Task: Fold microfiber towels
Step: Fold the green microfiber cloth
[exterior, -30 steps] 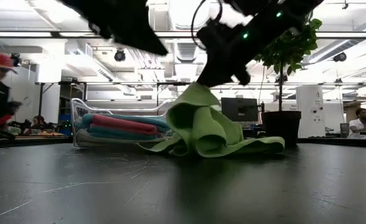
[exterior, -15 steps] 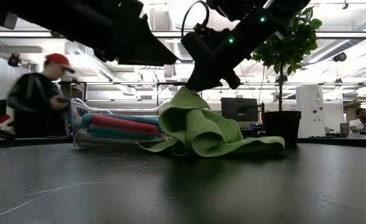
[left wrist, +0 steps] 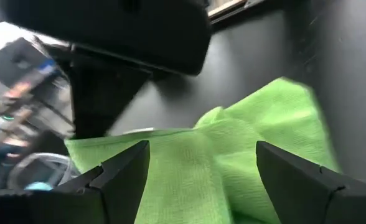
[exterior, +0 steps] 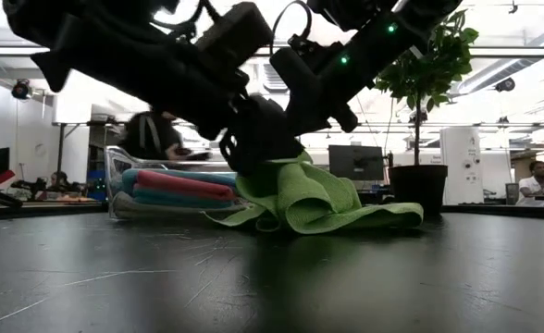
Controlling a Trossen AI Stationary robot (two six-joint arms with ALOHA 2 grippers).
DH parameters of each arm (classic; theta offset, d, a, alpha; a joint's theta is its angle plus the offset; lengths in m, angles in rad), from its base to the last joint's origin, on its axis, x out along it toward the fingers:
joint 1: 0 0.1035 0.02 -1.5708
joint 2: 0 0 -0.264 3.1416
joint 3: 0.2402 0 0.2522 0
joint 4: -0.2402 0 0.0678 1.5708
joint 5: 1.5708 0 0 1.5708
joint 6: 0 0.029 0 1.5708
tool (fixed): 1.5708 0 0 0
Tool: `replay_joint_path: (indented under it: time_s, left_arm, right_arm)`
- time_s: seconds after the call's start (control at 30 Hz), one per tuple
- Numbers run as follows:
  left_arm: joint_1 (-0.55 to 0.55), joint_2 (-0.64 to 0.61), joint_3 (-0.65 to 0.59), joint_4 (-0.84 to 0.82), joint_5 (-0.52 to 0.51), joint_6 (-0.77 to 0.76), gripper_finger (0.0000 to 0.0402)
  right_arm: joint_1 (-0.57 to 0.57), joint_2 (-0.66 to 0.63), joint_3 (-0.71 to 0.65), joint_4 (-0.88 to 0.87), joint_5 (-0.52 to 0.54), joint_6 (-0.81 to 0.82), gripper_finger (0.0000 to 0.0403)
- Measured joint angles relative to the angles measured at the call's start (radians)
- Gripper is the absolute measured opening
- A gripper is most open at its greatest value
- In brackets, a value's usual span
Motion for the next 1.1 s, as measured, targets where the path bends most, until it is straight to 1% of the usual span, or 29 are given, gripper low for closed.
replay_joint_path:
  time_s: [0.07, 0.13, 0.17, 0.27, 0.33, 0.5, 0.63, 0.73, 0.83, 0.9, 1.0, 1.1]
  left_arm:
    - [-0.001, 0.026, 0.023, -0.013, -0.078, 0.034, 0.0276]
    - [0.000, 0.037, 0.035, -0.012, -0.116, 0.043, 0.0276]
    - [0.000, 0.037, 0.035, -0.012, -0.115, 0.041, 0.0276]
    - [0.003, 0.036, 0.025, -0.012, -0.062, 0.015, 0.0276]
    - [0.003, 0.036, 0.019, -0.027, -0.053, -0.002, 0.0276]
    - [-0.006, 0.033, 0.018, -0.136, -0.001, -0.027, 0.0276]
    - [0.001, 0.032, 0.015, -0.195, -0.020, -0.077, 0.0276]
    - [0.007, 0.032, 0.013, -0.195, -0.040, -0.079, 0.0263]
    - [0.010, 0.032, 0.013, -0.193, -0.077, -0.084, 0.0232]
    - [0.014, 0.031, 0.012, -0.193, -0.096, -0.103, 0.0200]
    - [0.020, 0.024, 0.007, -0.197, -0.106, -0.124, 0.0127]
    - [0.018, 0.008, 0.007, -0.195, -0.106, -0.130, 0.0034]
  right_arm:
    - [0.000, 0.000, 0.000, -0.001, 0.000, 0.000, 0.0008]
    - [0.000, 0.000, -0.001, -0.009, 0.000, 0.000, 0.0008]
    - [0.000, 0.000, -0.001, -0.010, 0.000, 0.001, 0.0008]
    - [0.000, 0.000, -0.003, -0.014, 0.001, 0.003, 0.0008]
    - [0.000, 0.000, -0.003, -0.015, 0.001, 0.007, 0.0008]
    - [0.000, -0.001, -0.003, -0.022, 0.001, 0.009, 0.0008]
    - [0.000, -0.001, -0.003, -0.022, 0.001, 0.009, 0.0008]
    - [0.000, -0.001, -0.003, -0.022, 0.000, 0.008, 0.0008]
    - [0.004, -0.002, -0.003, -0.023, 0.000, 0.006, 0.0008]
    - [0.009, -0.002, -0.003, -0.025, -0.002, 0.003, 0.0008]
    - [0.016, -0.002, -0.004, -0.025, -0.031, -0.002, 0.0008]
    - [0.021, -0.002, -0.004, -0.029, -0.044, -0.003, 0.0008]
